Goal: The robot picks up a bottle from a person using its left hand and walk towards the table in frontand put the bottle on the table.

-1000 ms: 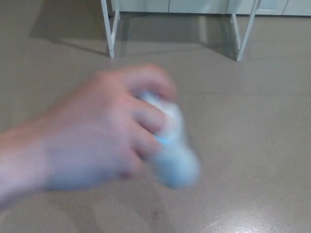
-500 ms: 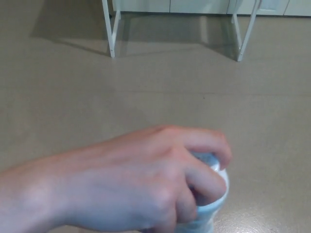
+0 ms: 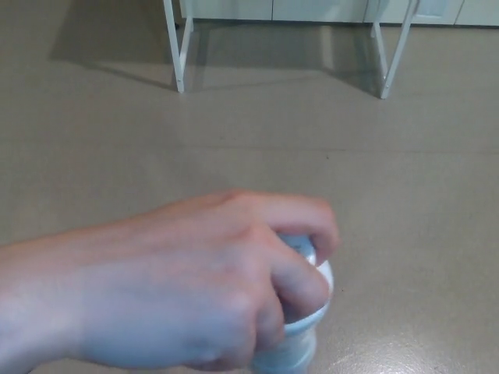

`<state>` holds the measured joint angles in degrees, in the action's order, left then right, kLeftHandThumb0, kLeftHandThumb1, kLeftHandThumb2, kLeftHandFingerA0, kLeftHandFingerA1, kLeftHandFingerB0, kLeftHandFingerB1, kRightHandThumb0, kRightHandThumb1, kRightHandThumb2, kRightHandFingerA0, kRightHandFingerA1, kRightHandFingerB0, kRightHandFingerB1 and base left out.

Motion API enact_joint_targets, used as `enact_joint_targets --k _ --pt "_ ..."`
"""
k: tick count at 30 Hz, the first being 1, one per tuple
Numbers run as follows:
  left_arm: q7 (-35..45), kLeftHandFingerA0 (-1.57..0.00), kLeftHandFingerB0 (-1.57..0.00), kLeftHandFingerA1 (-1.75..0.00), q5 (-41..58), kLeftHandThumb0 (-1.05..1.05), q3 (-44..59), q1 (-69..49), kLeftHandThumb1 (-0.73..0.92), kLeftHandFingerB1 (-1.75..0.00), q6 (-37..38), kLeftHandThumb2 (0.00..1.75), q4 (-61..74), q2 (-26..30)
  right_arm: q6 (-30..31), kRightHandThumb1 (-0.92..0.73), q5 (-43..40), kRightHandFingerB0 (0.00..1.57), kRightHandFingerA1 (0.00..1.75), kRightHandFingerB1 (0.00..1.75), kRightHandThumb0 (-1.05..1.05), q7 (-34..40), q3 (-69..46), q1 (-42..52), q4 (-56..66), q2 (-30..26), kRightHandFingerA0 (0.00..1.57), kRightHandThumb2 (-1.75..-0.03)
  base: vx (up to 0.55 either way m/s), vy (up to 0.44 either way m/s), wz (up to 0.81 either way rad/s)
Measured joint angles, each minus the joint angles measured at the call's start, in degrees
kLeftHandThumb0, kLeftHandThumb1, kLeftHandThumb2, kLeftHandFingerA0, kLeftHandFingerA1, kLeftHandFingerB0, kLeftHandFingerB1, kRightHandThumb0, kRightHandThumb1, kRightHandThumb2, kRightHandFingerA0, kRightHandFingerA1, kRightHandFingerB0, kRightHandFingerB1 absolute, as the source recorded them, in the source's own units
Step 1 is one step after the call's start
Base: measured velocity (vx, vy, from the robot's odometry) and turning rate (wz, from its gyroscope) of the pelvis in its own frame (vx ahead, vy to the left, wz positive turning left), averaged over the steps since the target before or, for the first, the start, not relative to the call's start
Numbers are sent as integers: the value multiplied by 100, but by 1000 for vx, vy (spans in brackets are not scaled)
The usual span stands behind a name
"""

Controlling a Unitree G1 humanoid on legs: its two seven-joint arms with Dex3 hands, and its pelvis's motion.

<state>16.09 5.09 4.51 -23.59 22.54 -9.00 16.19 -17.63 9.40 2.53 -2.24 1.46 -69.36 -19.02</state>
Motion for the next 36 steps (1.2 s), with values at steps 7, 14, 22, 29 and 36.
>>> enact_joint_targets --k 7,14,22,29,36 --pt "132 0 0 -21 64 -63 -526 -141 37 -11 -89 79 1654 79 0 -73 6 49 44 39 -33 0 64 0 -5 4 59 -61 0 0 0" --pt "307 0 0 -20 65 -62 -1244 67 37 -15 -419 78 3326 253 1 -74 7 49 43 39 -32 -1 119 -3 -15 5 58 -61 0 0 0" --pt "518 0 0 -17 64 -64 -2077 527 37 -15 -1169 80 4985 637 1 -74 27 49 43 39 -32 -1 209 -15 -24 4 58 -62 0 0 0" --pt "636 -1 0 -32 65 -66 -2496 864 39 -18 -1821 81 5659 896 14 -74 39 49 43 39 -32 -1 255 -64 -37 3 58 -62 0 0 0" --pt "548 -119 -87 -107 -26 -9 -3177 1116 79 -62 -2521 69 5964 507 16 -74 72 49 43 39 -31 -4 329 -99 -47 -49 58 -62 0 0 0"
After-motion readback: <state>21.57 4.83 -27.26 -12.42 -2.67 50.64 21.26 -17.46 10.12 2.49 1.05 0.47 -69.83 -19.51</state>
